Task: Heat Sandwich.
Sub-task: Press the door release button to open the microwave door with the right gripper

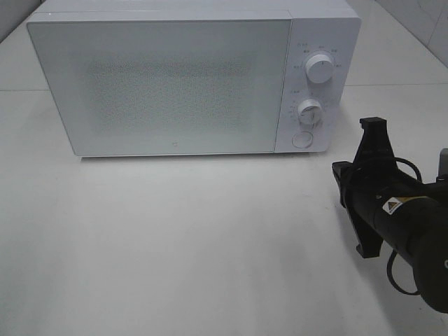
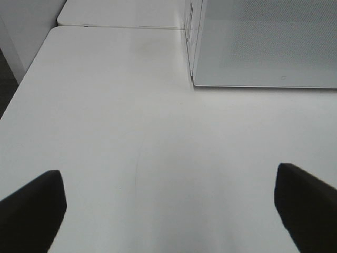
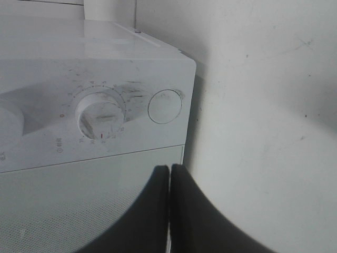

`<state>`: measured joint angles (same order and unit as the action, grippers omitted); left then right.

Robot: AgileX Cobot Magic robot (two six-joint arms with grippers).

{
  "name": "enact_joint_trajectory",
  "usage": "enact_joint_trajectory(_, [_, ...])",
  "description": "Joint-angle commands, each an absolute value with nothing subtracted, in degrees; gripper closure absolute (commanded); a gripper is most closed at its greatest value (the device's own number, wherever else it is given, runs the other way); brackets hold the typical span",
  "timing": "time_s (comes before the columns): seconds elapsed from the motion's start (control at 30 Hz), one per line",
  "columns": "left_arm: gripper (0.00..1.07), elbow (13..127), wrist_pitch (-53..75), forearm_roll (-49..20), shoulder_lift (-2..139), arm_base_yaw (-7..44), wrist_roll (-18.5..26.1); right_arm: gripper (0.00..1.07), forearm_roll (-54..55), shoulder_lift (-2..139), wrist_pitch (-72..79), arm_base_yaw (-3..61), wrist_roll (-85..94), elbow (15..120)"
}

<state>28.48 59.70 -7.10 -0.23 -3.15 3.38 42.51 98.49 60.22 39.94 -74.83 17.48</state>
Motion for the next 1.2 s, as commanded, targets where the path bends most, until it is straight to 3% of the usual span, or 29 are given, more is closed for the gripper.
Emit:
enact_joint_trajectory(0.03, [0.03,28.3,59.2,-7.6,-1.9,-3.2,3.4,1.07,42.1,98.5,59.5,40.0,-75.1,17.6])
enact_joint_trajectory(0.43, [0.03,28.3,59.2,-7.6,-1.9,-3.2,3.4,1.07,32.0,104.9,57.1,35.2,-77.9,24.1])
enact_joint_trajectory(0.7, [0.03,28.3,59.2,-7.6,-1.9,-3.2,3.4,1.07,31.5,109.7,55.9,34.5,-78.2,29.3])
enact_joint_trajectory(1.2, [0.03,28.3,59.2,-7.6,-1.9,-3.2,3.5,1.07,26.0,115.0,49.8,26.6,-78.2,39.5])
